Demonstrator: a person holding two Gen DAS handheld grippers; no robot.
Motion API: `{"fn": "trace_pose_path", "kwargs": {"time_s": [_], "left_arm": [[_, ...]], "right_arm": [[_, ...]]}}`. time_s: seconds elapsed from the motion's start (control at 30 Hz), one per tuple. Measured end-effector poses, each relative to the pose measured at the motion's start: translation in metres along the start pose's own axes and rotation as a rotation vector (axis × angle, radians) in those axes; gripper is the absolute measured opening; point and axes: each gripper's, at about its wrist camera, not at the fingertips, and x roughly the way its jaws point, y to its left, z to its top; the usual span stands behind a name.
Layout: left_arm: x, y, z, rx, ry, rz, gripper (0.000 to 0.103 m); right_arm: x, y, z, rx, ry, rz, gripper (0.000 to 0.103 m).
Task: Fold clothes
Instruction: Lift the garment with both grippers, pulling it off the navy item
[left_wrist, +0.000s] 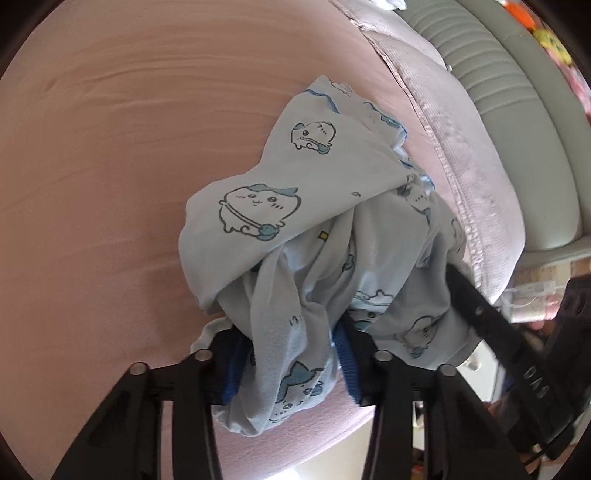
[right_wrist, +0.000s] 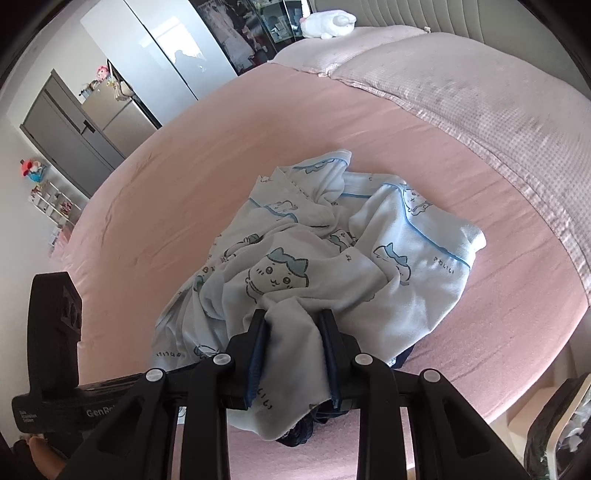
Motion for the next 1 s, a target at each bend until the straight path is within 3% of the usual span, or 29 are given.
{"fn": "trace_pose_path", "kwargs": {"time_s": [0.1,0.27,0.43,0.63,0.8,1.0], "left_arm": [[-0.006,0.003,-0.001,-0.028,-0.002,-0.028,0.017],[-0.024,0.001,0.005,-0.042,-0.058,-0.063,0.011],[-0.042,0.012,0.015,-0.149,-0.139,-0.244,0.011],[-0.054,0.024,0.010,-0.162,-0.127,-0.231,0.011],[-0.049,0.006,0.019,-0.153,-0.110,-0.273,0.011],[-0.067,-0.013,0.019,-0.083,-0.165,-0.279,0.011]], "right_arm": [[0.001,0.004,-0.003,-0.011,-0.011,-0.017,0.018],[-0.004,0.014,-0.004,-0.047,-0.041,-0.057,0.012],[-0.010,0.029,0.000,-0.125,-0.057,-0.118,0.011],[-0.026,0.036,0.005,-0.146,-0.092,-0.091,0.010],[-0.042,0.042,0.007,-0.184,-0.109,-0.087,0.007],[-0.058,0.046,0.016,-0.162,-0.125,-0.028,0.006]]}}
